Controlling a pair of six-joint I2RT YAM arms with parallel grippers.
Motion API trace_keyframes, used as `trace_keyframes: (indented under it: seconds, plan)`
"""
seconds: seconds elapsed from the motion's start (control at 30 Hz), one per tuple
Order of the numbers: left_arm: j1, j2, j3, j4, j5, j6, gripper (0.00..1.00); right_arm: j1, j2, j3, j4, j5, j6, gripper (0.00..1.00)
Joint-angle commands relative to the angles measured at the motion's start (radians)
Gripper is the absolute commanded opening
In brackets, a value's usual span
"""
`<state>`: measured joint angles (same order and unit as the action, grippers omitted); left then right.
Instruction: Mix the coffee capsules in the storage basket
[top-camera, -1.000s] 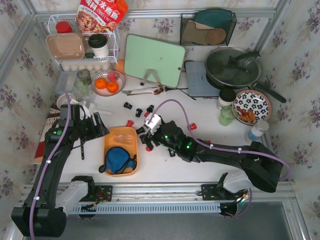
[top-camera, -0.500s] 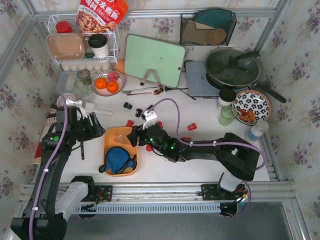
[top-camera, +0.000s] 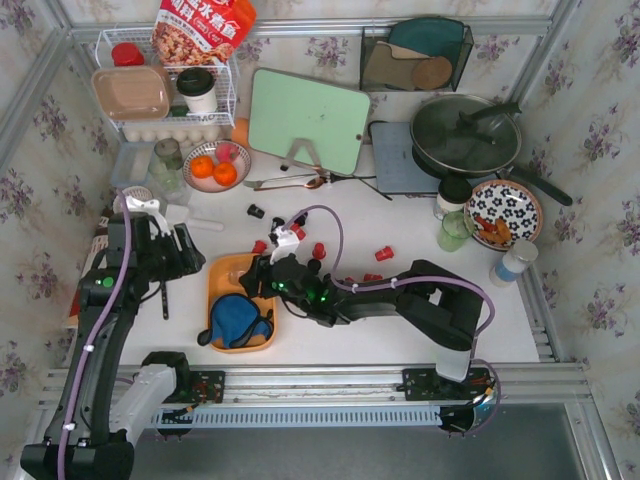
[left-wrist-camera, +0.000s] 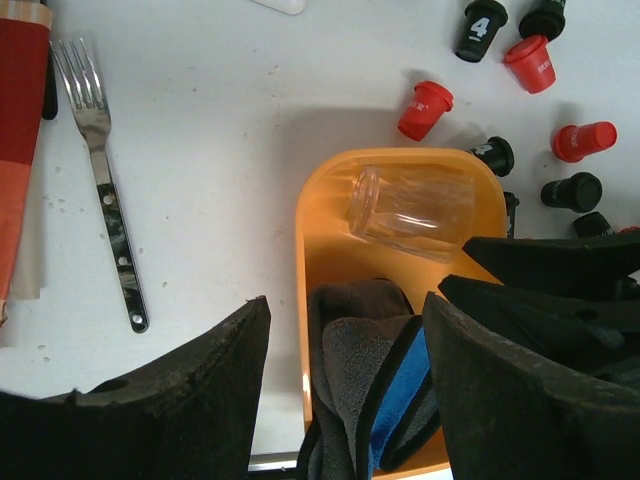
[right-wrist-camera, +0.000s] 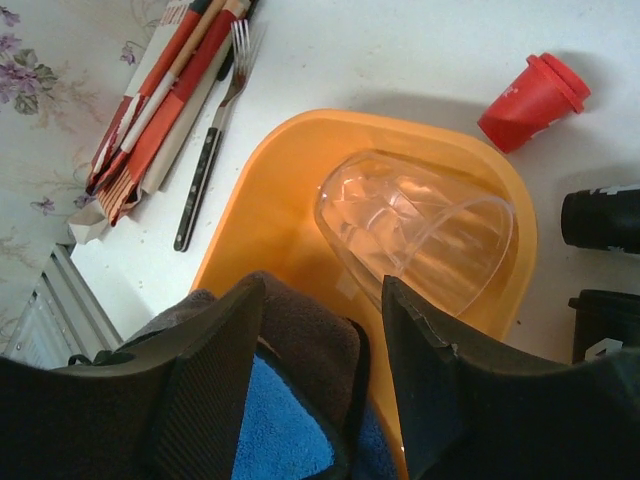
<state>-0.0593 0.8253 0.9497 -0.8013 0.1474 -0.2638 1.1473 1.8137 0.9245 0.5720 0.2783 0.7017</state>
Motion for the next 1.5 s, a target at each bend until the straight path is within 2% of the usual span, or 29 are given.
trace_keyframes:
  seconds: [0.0, 0.37, 0.73, 0.97, 1.23, 1.47]
  plan:
    - [0.003, -0.007, -0.010, 0.022, 0.023, 0.002, 0.66, -0.001, 0.028, 0.018, -0.011, 0.036, 0.059, 0.58]
    - [0.010, 0.005, -0.012, 0.029, 0.056, -0.009, 0.66, 0.005, 0.028, 0.025, -0.042, 0.092, 0.045, 0.59]
    - [0.010, 0.006, -0.017, 0.031, 0.064, -0.010, 0.66, 0.005, 0.108, 0.088, -0.007, 0.028, -0.026, 0.60]
    - [0.010, 0.003, -0.017, 0.031, 0.067, -0.012, 0.66, 0.005, 0.139, 0.106, 0.017, -0.039, -0.033, 0.57]
    - [0.010, 0.001, -0.019, 0.031, 0.072, -0.011, 0.66, 0.005, 0.133, 0.110, 0.025, -0.055, -0.047, 0.42]
    - [0.010, -0.002, -0.020, 0.032, 0.075, -0.011, 0.66, 0.005, 0.126, 0.120, 0.019, -0.052, -0.065, 0.09]
